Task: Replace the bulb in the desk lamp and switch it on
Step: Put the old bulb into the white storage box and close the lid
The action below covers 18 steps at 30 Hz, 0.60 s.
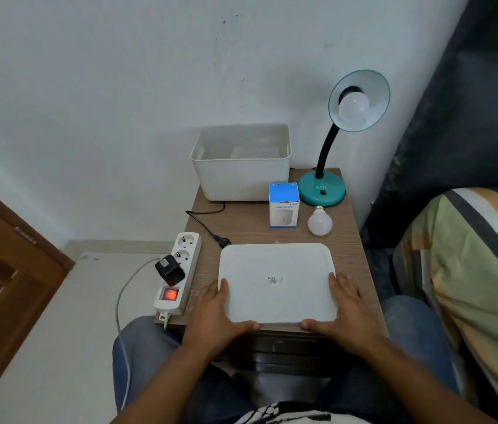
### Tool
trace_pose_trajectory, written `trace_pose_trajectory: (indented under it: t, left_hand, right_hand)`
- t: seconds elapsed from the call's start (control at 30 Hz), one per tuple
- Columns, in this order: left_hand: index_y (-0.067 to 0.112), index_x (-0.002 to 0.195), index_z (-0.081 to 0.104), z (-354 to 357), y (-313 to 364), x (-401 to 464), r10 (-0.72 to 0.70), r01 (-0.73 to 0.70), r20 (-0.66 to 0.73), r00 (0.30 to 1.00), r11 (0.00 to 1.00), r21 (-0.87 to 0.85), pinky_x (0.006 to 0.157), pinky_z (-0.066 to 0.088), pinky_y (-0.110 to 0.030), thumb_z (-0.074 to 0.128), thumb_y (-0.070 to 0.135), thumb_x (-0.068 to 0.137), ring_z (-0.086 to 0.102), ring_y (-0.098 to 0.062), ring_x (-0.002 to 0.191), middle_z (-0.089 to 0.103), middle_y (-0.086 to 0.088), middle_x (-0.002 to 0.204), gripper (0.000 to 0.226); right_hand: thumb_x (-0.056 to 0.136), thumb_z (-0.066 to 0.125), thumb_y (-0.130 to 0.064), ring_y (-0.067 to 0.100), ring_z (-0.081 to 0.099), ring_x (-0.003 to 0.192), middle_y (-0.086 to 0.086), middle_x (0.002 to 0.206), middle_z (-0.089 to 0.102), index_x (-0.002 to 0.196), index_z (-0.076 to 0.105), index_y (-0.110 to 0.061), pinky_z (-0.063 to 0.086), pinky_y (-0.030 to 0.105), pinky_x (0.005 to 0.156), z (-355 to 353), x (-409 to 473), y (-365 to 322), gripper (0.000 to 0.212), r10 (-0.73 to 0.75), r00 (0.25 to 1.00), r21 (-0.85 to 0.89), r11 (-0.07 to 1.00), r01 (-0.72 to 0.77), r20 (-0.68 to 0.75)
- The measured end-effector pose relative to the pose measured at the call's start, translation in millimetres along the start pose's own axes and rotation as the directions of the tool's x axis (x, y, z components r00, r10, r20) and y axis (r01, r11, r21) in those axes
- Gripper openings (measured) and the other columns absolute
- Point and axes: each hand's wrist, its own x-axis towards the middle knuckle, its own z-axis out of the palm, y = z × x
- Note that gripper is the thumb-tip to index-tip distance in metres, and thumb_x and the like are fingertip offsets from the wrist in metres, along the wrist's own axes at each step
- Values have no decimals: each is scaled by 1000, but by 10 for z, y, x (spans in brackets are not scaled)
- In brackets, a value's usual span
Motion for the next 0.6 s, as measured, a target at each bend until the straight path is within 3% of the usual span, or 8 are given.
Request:
trace_pose_trajectory:
  t: [0.2, 0.27, 0.4, 0.53, 0.6]
  left_hand:
    - [15, 160, 7, 47, -35, 32, 15, -15, 13, 1000, 1000, 25, 124, 8, -34, 71, 76, 68, 5, -22, 154, 9, -5, 168, 128]
    - [14, 160, 4, 63, -66, 47, 23, -23, 35, 999, 1000, 14, 123, 5, -35, 72, 74, 69, -1, -23, 154, 3, -6, 168, 128]
    - [15, 160, 5, 29, -71, 112, 36, -35, 23, 999, 999, -41, 122, 2, -35, 73, 70, 71, -10, -18, 154, -4, -1, 168, 125]
    - [19, 160, 11, -109, -11, 348, 70, -73, -32, 997, 992, -103, 123, 5, -35, 71, 67, 76, -5, -15, 154, 2, 6, 167, 114]
    - [21, 159, 19, -248, 41, 562, 92, -101, -78, 993, 987, -123, 125, 16, -41, 68, 71, 76, 7, -20, 155, 14, 6, 166, 108]
  right_hand:
    - [67, 57, -82, 17, -6, 150, -1, 165, -3, 155, -1, -23, -3, 33, 120, 53, 5, 73, 122, 2, 1000, 7, 1000, -2, -13]
    - [67, 58, -82, 18, 2, 151, -3, 164, 4, 155, 8, -28, 6, 38, 120, 33, 16, 65, 115, 26, 999, 32, 999, -25, -22]
    - [70, 55, -80, 16, 34, 140, -5, 154, 36, 145, 35, -32, 31, 44, 115, -64, 165, 49, 91, 20, 982, 87, 996, -4, -189]
    - [83, 67, -50, 16, 48, 124, -4, 137, 53, 134, 50, -26, 40, 39, 103, -249, 481, -4, 60, -22, 941, 132, 989, 70, -336]
    - [86, 67, -42, 19, 46, 125, -2, 138, 53, 135, 50, -23, 38, 40, 102, -331, 674, -54, 55, -21, 932, 108, 992, 65, -363]
